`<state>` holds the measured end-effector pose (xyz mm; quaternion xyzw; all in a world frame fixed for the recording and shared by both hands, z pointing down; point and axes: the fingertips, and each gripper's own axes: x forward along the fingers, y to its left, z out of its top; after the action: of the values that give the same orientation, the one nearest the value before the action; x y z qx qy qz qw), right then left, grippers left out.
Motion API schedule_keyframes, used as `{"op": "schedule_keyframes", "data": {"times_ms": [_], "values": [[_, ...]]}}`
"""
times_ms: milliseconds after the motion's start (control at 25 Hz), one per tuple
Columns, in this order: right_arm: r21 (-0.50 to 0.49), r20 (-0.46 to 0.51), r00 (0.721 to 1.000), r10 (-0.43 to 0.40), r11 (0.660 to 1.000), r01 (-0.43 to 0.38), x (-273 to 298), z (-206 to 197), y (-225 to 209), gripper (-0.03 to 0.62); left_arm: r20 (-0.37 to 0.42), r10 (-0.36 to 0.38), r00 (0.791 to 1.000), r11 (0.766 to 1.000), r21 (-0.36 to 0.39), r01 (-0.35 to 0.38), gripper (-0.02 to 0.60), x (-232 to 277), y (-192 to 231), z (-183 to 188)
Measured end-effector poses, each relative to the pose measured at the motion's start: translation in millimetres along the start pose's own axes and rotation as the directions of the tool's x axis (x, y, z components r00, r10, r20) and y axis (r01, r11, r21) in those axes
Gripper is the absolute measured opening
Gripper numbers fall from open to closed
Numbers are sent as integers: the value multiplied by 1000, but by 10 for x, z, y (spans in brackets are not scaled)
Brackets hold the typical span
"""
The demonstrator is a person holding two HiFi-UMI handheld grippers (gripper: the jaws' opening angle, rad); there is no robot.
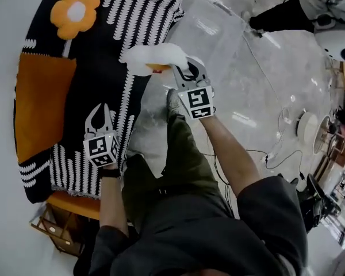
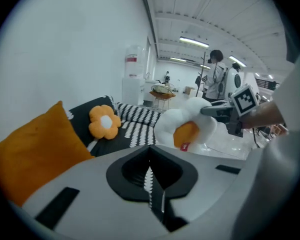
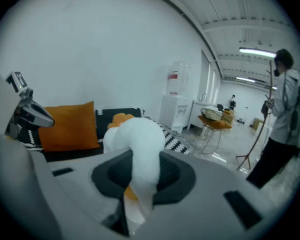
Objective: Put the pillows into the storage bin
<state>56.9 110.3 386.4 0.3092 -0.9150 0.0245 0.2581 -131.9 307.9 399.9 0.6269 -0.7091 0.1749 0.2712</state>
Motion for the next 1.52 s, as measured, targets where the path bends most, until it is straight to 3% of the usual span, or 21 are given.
{"op": "schedule_keyframes", "data": {"times_ms": [240,400,520,760,1080,1320,1520], "values": [[63,-112,984,-135,988,143,-106,-720,-1174,92,-68,-139,988,988,64,143,4,849,-917,357],[90,-180,964,-198,972,216,-50,-1429,-1816,92,-118,-199,973,973,93,210,4,1460,-1453,253],[103,-228,947,-226,962,254,28,-1952,-2043,94,-166,-231,959,963,99,249,4,1808,-1693,18],[81,-312,920,-237,958,275,280,-2671,-2110,97,-234,-257,938,952,107,288,4,2224,-1877,-321],[46,-366,901,-234,962,269,323,-3272,-1998,112,-293,-270,917,944,110,313,5,2374,-2075,-664],[54,-461,875,-145,980,192,375,-3699,-1594,168,-322,-260,910,948,95,305,4,2323,-1939,-893],[63,-517,851,-85,989,137,257,-3884,-1506,190,-316,-255,914,949,100,300,4,2318,-1978,-816]]}}
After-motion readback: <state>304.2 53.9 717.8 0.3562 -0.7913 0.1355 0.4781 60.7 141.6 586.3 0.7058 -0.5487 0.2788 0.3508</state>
